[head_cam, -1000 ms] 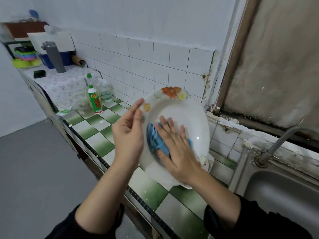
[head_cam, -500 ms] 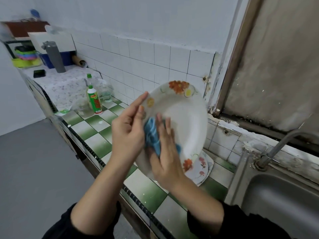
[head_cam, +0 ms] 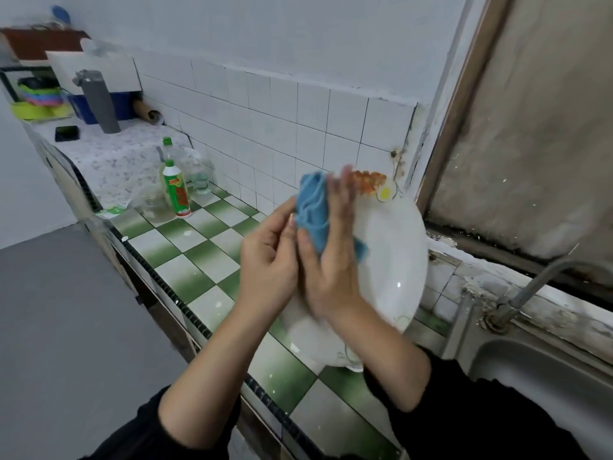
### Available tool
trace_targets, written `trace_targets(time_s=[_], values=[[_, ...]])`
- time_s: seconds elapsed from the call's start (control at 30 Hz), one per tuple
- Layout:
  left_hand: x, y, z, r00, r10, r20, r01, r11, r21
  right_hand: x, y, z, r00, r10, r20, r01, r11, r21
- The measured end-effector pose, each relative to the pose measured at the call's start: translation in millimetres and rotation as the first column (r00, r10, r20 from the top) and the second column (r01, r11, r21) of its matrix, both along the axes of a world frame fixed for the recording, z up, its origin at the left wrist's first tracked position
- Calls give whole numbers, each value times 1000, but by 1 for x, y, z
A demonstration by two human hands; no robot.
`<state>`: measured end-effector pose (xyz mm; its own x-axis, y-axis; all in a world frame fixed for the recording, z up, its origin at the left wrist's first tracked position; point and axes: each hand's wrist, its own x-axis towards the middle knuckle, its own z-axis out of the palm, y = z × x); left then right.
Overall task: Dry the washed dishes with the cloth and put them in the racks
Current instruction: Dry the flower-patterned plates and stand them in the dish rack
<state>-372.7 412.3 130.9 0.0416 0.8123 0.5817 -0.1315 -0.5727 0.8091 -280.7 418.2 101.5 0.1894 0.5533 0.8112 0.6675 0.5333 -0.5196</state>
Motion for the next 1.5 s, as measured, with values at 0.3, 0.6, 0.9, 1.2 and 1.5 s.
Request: trace_targets(time_s=[0.3, 0.6, 0.9, 1.2, 1.5], values=[[-35, 21, 9, 993, 41, 112, -35, 998, -54, 70, -29, -86, 906, -168, 388, 275, 931, -240], [-33, 47, -12, 956, 37, 292, 59, 947, -315, 123, -52, -29, 658, -493, -569, 307, 866, -395], [9, 46, -37, 895, -151, 419, 331, 855, -398, 92, -119, -23, 445, -246, -861, -62, 951, -303], [77, 5, -71, 910, -349, 222, 413, 729, -547, 102, -200, -23, 528, -311, -790, 107, 947, -301], [154, -100, -71, 755, -623, -204, 447, 718, -534, 133, -325, -6, 525, -571, -632, 399, 820, -410]])
